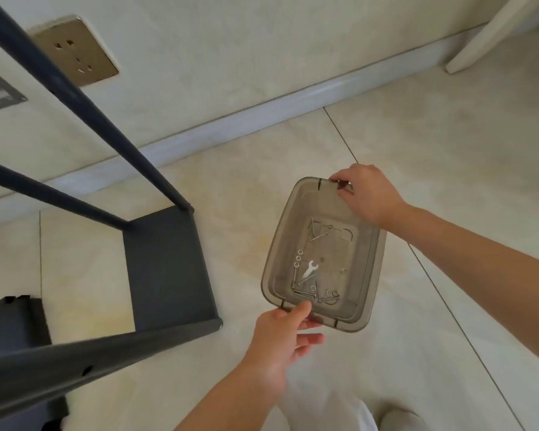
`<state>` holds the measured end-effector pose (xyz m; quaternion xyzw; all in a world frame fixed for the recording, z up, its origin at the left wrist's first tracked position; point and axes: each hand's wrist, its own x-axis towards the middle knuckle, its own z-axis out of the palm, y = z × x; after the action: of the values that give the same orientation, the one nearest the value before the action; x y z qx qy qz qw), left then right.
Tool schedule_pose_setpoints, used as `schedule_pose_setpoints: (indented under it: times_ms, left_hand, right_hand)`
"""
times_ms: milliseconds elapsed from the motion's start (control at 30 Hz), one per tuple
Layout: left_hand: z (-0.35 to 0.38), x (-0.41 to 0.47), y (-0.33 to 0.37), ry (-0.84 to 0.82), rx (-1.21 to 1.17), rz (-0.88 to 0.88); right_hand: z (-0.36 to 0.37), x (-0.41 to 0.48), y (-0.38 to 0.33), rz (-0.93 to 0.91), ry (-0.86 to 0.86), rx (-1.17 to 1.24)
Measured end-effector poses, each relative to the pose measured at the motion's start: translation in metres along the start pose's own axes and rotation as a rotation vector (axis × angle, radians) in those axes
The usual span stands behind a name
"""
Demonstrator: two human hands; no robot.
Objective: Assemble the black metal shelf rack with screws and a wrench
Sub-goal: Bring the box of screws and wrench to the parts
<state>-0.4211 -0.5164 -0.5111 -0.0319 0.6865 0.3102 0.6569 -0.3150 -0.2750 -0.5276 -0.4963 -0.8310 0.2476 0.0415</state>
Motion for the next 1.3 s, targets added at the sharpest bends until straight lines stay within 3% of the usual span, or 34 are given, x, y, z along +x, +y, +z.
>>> schedule_pose_setpoints:
  times_ms: [333,467,600,767,933,1067,1300]
  left_hand:
    - [-0.008,0.011,-0.036,-0.013,-0.086,0.061]
    - [-0.007,0.012,-0.04,-0.006,-0.002,0.032]
    - [-0.017,0.016,-0.04,0.079,0.044,-0.007]
    - [-0.03,0.026,-0.021,0.221,-0.037,0.232]
    - [-0.022,0.041,-0.002,0.214,0.139,0.439]
    - [-0.014,0.054,0.003,0.239,0.223,0.49]
    - [-0.009,0.071,0.018,0.223,0.277,0.519]
  right_hand:
    - [0.029,-0.012,-0.001,-0.046,-0.008,0.009]
    - [0.032,-0.025,-0.004,-0.093,-0.001,-0.057]
    - [0.032,-0.06,0.001,-0.021,0.134,0.009]
    - [0.043,-0.113,-0.004,0.102,0.187,0.08]
    - [0.06,-0.142,-0.006,0.342,0.1,0.311]
    - [0.066,-0.133,-0.008,0.375,0.017,0.406]
    - [0.062,-0.097,-0.003,0.417,0.003,0.363]
